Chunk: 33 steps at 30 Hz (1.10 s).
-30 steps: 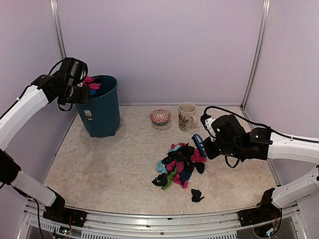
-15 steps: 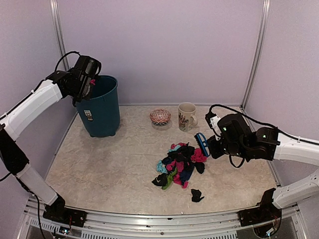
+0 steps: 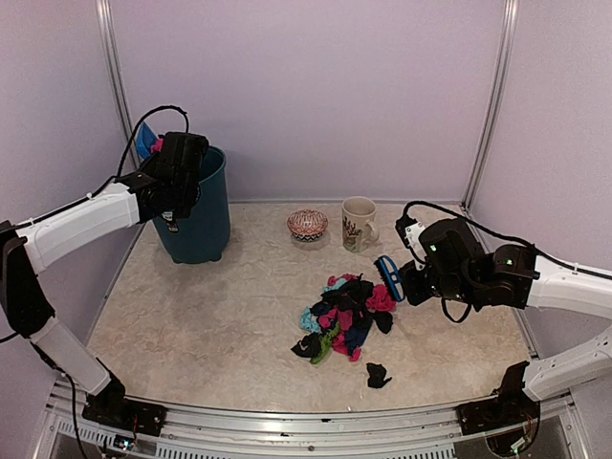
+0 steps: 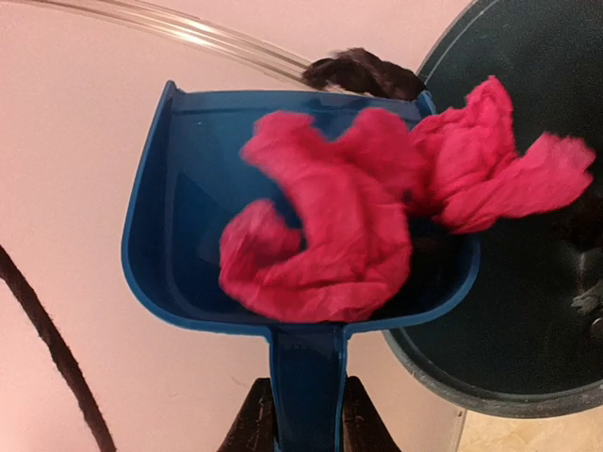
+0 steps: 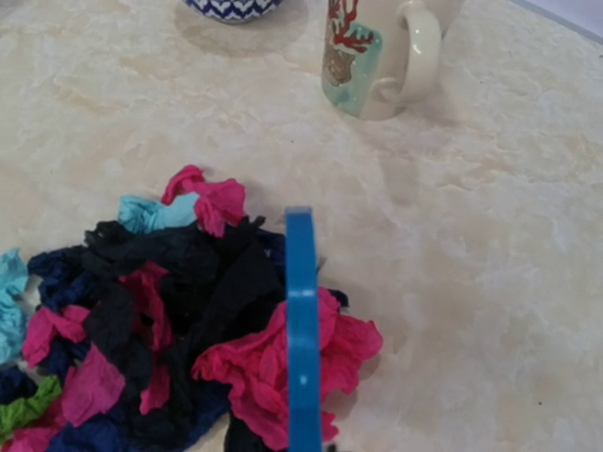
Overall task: Sweep away the paper scraps from the table
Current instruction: Dump the paper scraps in the dustpan into the trash bin.
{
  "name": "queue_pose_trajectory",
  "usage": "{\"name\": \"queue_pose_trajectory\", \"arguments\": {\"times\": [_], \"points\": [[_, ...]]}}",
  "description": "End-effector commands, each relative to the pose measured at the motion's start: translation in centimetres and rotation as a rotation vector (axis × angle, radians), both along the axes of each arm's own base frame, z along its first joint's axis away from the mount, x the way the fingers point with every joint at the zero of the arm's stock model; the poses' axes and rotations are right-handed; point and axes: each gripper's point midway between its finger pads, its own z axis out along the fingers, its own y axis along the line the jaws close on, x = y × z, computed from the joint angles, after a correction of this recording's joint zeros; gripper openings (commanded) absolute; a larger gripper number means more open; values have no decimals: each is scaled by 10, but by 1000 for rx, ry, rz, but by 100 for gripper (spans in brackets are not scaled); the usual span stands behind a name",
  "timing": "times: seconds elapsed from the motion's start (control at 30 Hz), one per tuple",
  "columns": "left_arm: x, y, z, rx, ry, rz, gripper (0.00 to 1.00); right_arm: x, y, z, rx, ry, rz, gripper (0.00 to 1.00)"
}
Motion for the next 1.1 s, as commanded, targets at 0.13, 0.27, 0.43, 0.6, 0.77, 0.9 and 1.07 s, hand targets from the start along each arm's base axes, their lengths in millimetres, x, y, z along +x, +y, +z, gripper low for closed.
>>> {"name": "queue_pose_trajectory", "arguments": {"times": [0.13,0.27,0.43,0.6,0.77,0.9,1.07], "points": [[-21,17,45,169,-39,71,0,-1,-5,0,34,5,-16,0],[-16,19,43,192,-21,66,0,-1,-3,-1,38,4,-5,0],[-11,15,41,246,2,48,0,-1,-2,3,42,-6,5,0],[-7,10,43,233,-17,23,0,-4,0,10,77,-9,21,0],[9,4,37,21,-43,-113,0,-7,-3,19,110,-34,25,0],[13,-8,49,-240,-110,-246,0,-6,-2,28,125,-53,34,0],[2,-31,53,-365,-125,-349,0,-9,0,41,165,-63,52,0]]}}
